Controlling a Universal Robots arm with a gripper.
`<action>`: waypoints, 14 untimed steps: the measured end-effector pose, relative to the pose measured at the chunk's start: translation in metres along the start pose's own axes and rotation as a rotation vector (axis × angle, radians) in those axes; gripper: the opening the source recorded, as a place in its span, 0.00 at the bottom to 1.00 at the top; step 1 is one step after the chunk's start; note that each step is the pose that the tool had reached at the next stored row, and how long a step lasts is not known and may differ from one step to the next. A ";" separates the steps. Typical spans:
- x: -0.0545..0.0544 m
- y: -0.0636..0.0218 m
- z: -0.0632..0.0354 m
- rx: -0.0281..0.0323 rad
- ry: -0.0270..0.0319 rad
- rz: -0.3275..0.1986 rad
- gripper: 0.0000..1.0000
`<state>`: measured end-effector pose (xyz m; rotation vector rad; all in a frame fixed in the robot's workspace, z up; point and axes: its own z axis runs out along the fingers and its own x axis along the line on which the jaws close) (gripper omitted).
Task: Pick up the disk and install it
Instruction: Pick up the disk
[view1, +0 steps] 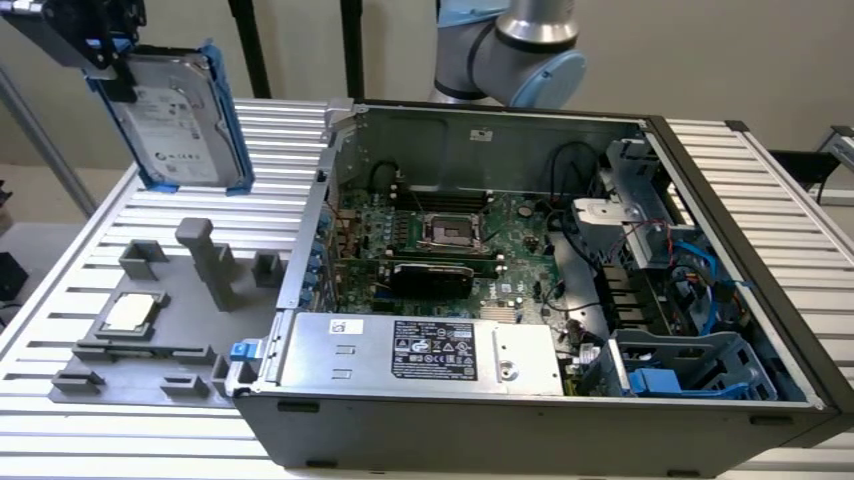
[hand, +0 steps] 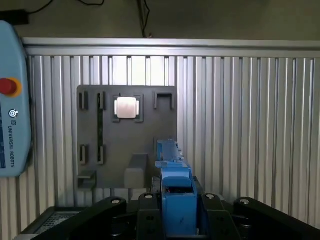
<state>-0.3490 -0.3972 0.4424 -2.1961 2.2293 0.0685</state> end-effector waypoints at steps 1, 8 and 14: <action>0.000 -0.0044 -0.0046 -0.0007 -0.0001 0.000 0.33; 0.004 -0.0356 -0.0374 -0.0067 -0.0001 0.000 0.33; 0.007 -0.0623 -0.0653 -0.0116 -0.0001 0.000 0.33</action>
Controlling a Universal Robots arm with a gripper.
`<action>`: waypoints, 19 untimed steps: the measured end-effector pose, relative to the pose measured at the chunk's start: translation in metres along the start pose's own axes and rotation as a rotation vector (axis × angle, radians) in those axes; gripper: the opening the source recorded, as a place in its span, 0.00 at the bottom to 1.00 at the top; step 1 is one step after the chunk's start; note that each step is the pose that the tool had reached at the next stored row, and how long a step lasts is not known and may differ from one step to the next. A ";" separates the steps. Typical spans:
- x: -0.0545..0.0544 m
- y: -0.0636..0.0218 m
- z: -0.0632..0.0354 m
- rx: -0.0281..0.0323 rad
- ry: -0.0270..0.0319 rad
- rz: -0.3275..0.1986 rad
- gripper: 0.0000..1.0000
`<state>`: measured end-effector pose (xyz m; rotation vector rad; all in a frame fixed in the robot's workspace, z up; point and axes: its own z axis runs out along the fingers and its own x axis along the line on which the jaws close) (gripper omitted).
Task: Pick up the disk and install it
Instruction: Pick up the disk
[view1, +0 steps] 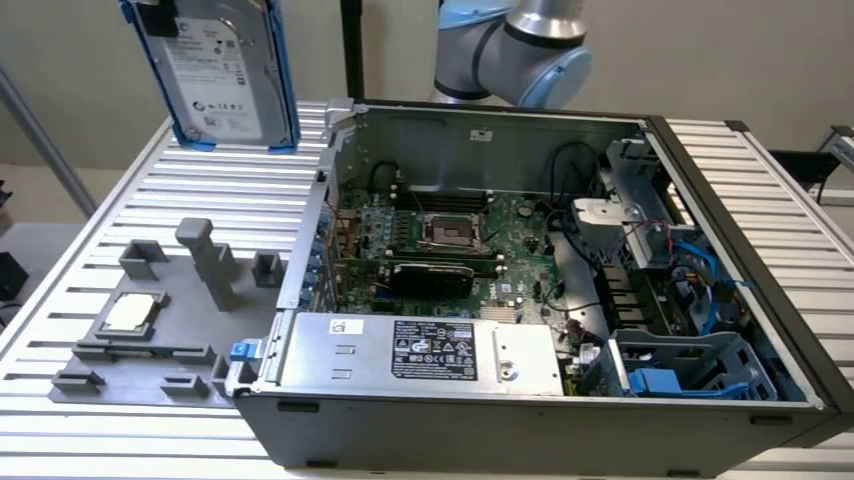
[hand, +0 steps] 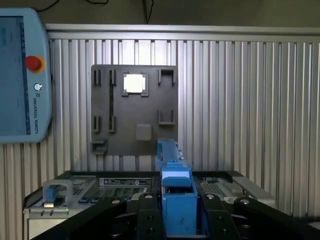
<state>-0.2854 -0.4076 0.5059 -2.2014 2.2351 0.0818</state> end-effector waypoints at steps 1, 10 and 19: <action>0.001 -0.0044 -0.0037 -0.0003 0.0000 0.000 0.33; 0.019 -0.0366 -0.0109 -0.0004 -0.0003 0.000 0.33; 0.039 -0.0669 -0.0125 -0.0004 -0.0003 0.000 0.33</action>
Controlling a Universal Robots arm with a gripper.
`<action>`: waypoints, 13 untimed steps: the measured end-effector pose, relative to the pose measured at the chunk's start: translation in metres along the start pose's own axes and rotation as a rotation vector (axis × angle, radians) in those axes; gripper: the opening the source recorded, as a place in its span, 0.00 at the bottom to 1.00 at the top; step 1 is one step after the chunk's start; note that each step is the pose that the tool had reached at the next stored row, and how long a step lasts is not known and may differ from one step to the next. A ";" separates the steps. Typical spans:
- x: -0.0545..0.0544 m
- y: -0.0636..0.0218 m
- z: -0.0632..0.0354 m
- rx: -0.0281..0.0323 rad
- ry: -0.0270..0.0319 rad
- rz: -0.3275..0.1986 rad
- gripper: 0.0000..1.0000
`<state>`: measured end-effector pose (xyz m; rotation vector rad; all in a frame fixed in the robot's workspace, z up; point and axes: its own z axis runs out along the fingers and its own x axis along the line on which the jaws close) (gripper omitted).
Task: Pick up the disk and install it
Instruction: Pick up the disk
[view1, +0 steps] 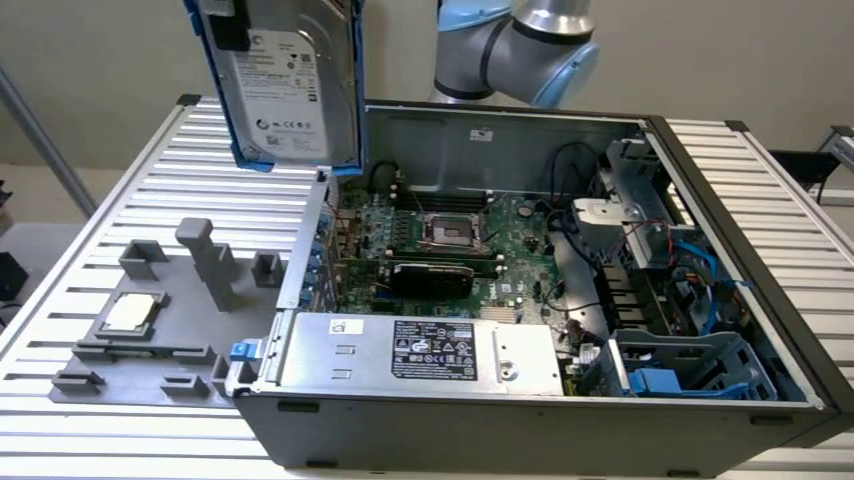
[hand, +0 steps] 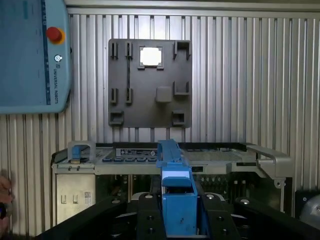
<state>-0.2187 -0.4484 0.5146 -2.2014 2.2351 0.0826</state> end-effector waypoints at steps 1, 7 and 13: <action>0.002 -0.0041 -0.0002 0.0000 0.0000 0.000 0.33; 0.013 -0.0287 -0.0009 -0.0001 0.0001 0.000 0.33; 0.024 -0.0548 -0.0013 0.0000 0.0000 0.000 0.33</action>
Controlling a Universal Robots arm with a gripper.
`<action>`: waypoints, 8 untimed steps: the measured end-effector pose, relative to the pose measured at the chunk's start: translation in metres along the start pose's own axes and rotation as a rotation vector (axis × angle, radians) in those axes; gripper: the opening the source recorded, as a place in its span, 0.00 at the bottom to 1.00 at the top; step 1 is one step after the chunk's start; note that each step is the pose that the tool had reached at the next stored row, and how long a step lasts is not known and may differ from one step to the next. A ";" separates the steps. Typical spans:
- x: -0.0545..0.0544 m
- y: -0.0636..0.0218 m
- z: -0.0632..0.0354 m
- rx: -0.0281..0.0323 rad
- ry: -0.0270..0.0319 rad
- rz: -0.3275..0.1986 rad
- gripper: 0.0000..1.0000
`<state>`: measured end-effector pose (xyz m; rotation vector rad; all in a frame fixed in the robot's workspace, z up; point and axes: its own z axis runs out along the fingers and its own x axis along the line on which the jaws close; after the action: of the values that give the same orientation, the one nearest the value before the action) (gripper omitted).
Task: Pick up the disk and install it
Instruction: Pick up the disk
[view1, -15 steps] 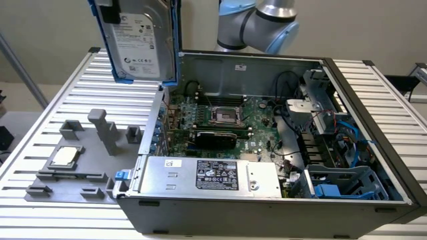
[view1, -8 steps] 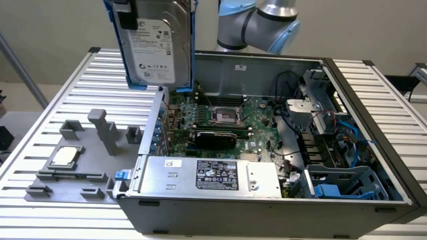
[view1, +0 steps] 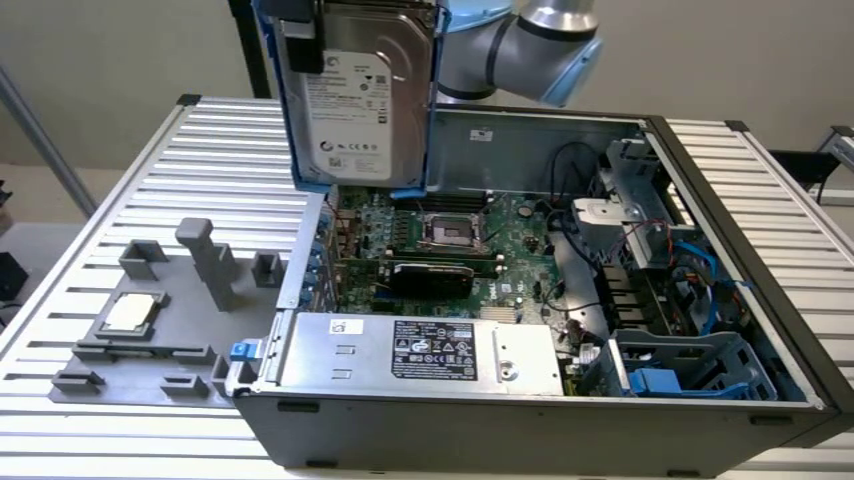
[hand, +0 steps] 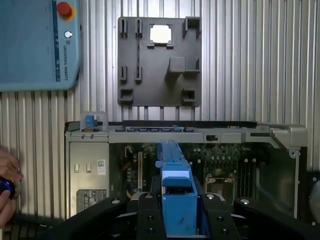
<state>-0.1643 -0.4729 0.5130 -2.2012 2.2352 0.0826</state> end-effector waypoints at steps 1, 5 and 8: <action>0.002 -0.0044 -0.0001 -0.0001 0.0001 0.000 0.33; 0.009 -0.0198 -0.0003 -0.0001 0.0001 0.000 0.33; 0.015 -0.0285 -0.0002 0.0000 0.0000 0.000 0.33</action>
<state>-0.1361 -0.4884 0.5116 -2.2014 2.2351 0.0826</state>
